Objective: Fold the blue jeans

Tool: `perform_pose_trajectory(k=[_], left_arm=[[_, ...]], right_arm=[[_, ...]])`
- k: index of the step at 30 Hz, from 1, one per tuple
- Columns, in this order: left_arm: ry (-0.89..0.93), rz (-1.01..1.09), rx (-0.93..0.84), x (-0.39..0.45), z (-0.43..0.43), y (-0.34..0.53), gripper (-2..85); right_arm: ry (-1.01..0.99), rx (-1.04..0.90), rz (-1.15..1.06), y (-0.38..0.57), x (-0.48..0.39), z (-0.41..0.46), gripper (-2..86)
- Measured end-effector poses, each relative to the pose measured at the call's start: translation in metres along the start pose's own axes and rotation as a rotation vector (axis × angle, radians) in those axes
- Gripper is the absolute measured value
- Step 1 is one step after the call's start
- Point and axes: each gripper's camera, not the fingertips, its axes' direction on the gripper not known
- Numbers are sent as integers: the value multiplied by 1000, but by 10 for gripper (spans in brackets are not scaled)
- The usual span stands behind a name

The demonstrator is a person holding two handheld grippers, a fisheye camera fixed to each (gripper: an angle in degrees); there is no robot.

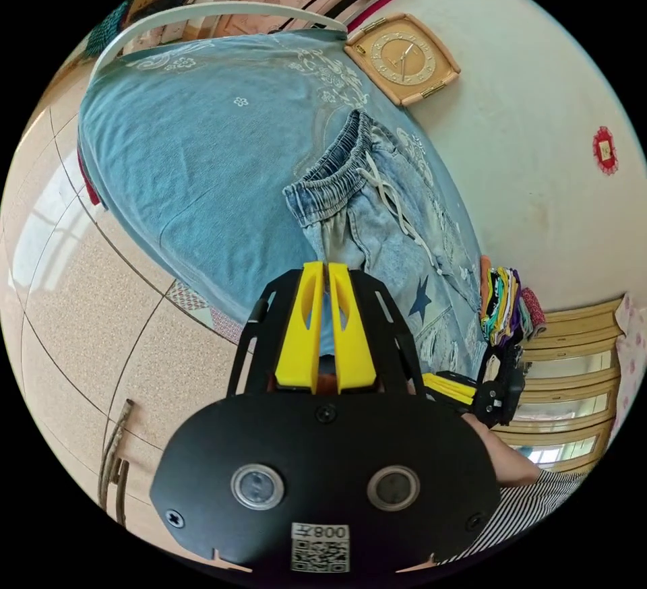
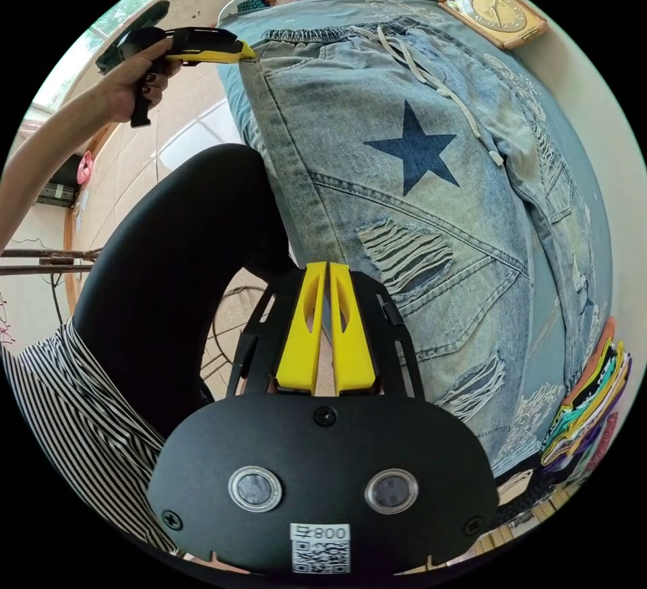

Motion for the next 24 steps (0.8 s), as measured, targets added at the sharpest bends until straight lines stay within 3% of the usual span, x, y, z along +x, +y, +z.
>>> perform_pose_trajectory(k=[5, 7, 10, 12, 13, 18, 24], left_arm=[[-64, 198, 62, 50, 3, 16, 10], [-27, 295, 3, 73, 20, 19, 9], [-56, 413, -146, 110, 65, 20, 6], [-92, 430, -374, 125, 110, 19, 5], [-106, 426, -383, 128, 117, 20, 5], [-55, 508, -284, 172, 123, 19, 11], [-29, 732, -232, 255, 162, -6, 55]], right_arm=[[14, 133, 126, 39, 14, -16, 2], [20, 149, 215, 53, 29, -13, 2], [-43, 65, 305, 68, 50, 12, 2], [-63, 118, 326, 79, 54, 14, 3], [-64, 119, 327, 82, 55, 15, 3], [-62, 118, 307, 95, 66, 10, 2], [-180, 317, 436, 109, 140, -11, 1]])
